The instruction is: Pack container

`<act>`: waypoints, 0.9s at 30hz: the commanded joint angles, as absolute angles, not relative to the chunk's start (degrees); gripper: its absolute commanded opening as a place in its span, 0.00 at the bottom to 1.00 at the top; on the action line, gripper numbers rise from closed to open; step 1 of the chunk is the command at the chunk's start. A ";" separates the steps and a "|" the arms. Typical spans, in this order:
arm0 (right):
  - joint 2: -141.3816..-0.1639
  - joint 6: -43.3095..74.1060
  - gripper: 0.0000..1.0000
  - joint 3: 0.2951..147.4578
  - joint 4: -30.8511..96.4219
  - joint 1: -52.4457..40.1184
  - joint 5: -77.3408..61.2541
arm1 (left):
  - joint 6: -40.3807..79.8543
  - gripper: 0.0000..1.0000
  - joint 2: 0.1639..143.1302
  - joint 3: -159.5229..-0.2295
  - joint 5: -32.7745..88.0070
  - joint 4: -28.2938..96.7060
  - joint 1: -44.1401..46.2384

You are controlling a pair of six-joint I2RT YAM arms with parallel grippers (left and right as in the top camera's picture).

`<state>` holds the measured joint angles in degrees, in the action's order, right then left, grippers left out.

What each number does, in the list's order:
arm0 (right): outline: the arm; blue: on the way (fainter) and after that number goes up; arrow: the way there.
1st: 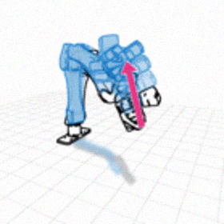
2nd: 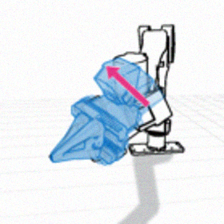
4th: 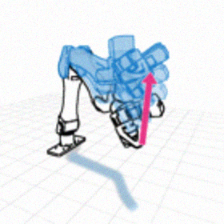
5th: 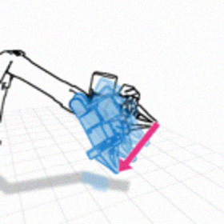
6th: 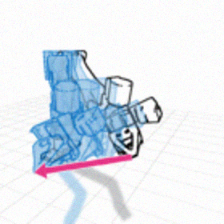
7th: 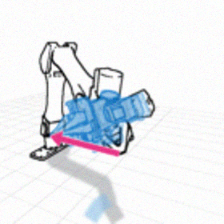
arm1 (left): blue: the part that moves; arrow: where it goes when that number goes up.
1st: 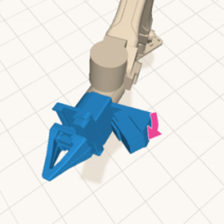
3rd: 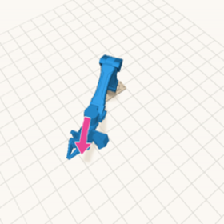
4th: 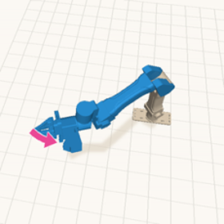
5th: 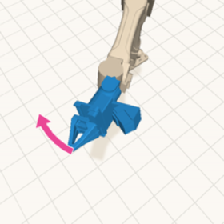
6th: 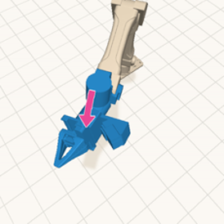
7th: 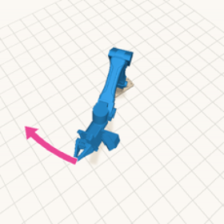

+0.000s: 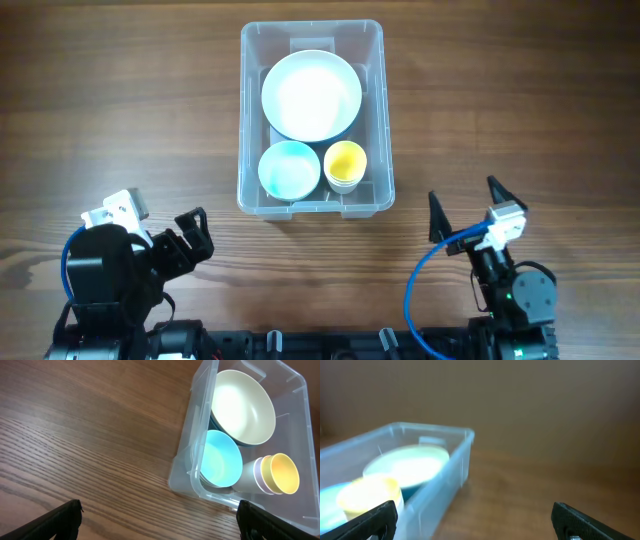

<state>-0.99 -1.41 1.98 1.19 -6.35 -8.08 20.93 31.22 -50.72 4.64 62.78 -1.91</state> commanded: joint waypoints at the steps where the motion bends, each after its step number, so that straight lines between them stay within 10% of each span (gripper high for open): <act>1: -0.16 -7.09 1.00 0.62 0.03 -6.68 -9.47 | 21.47 1.00 31.11 -50.52 5.74 62.61 -1.61; 27: -0.27 -7.51 1.00 0.62 -0.01 -6.68 -9.52 | 21.47 1.00 31.11 -50.52 5.74 62.61 -1.61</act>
